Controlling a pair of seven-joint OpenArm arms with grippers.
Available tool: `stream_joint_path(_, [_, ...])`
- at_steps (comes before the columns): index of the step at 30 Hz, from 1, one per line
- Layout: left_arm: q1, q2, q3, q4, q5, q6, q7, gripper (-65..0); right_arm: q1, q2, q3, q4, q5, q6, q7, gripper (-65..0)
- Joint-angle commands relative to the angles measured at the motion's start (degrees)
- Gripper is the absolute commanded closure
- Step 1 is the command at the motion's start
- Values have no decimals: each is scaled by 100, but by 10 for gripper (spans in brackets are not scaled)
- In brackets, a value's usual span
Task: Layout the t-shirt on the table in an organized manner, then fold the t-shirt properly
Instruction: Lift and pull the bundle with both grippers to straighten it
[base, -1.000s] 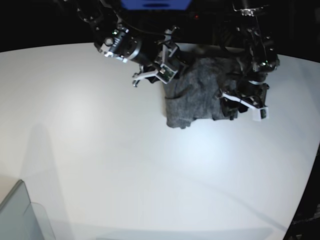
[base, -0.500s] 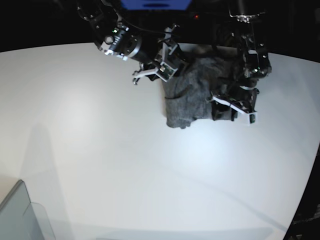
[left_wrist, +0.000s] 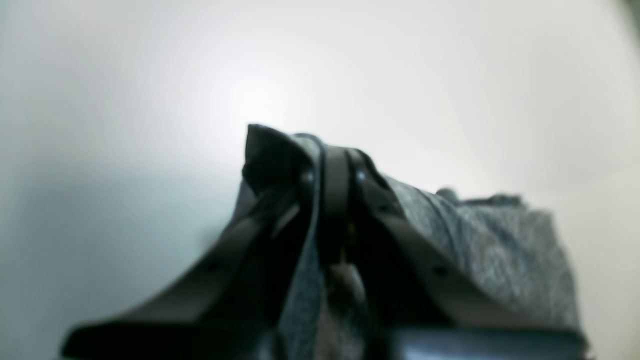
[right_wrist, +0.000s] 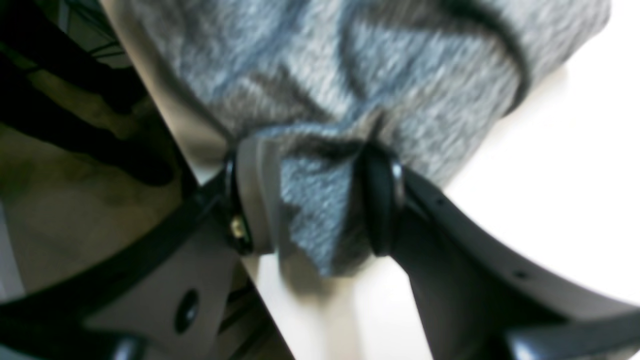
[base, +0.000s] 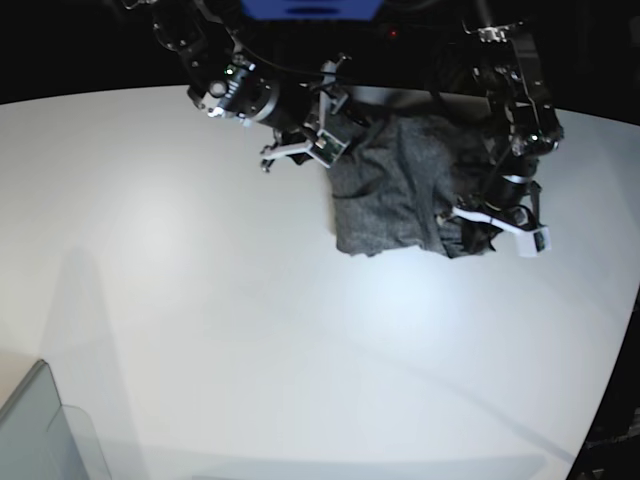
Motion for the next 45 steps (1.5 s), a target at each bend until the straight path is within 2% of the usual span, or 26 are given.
stream_joint_path(1, [-63, -42, -134, 124, -109, -35, -117, 0, 44, -18, 4, 92, 47, 10, 146, -277])
stream_joint_path(7, [-107, -227, -274, -60, -223, -53, -117, 0, 115, -27, 4, 92, 73, 10, 155, -277])
stream_joint_path(13, [-247, -279, -310, -992, -205, -70, -161, 0, 115, -27, 4, 84, 73, 10, 155, -277])
stream_joint_path(15, [-230, -394, -310, -1159, -223, -70, -161, 0, 115, -27, 4, 84, 73, 10, 155, -277])
stream_joint_path(22, [-124, -587, -292, -1221, -223, -79, -117, -14, 115, -18, 4, 84, 56, 10, 155, -277])
stream_joint_path(24, [-89, -587, -301, -1159, -232, -79, -109, -67, 115, -18, 4, 84, 56, 10, 155, -277])
stream_joint_path(30, [289, -534, -310, -474, -232, -79, -109, -372, 123, -18, -5, 84, 56, 10, 155, -275])
stream_joint_path(33, [500, -534, -310, -87, -232, -79, -109, -456, 123, -18, -5, 84, 56, 10, 155, -275])
stream_joint_path(38, [869, -526, -310, 502, -293, -79, -109, -519, 123, -18, -5, 84, 73, 10, 155, -275])
stream_joint_path(45, [1405, -526, -459, 555, -1586, -44, -109, -520, 106, -18, -5, 92, 73, 10, 155, -274])
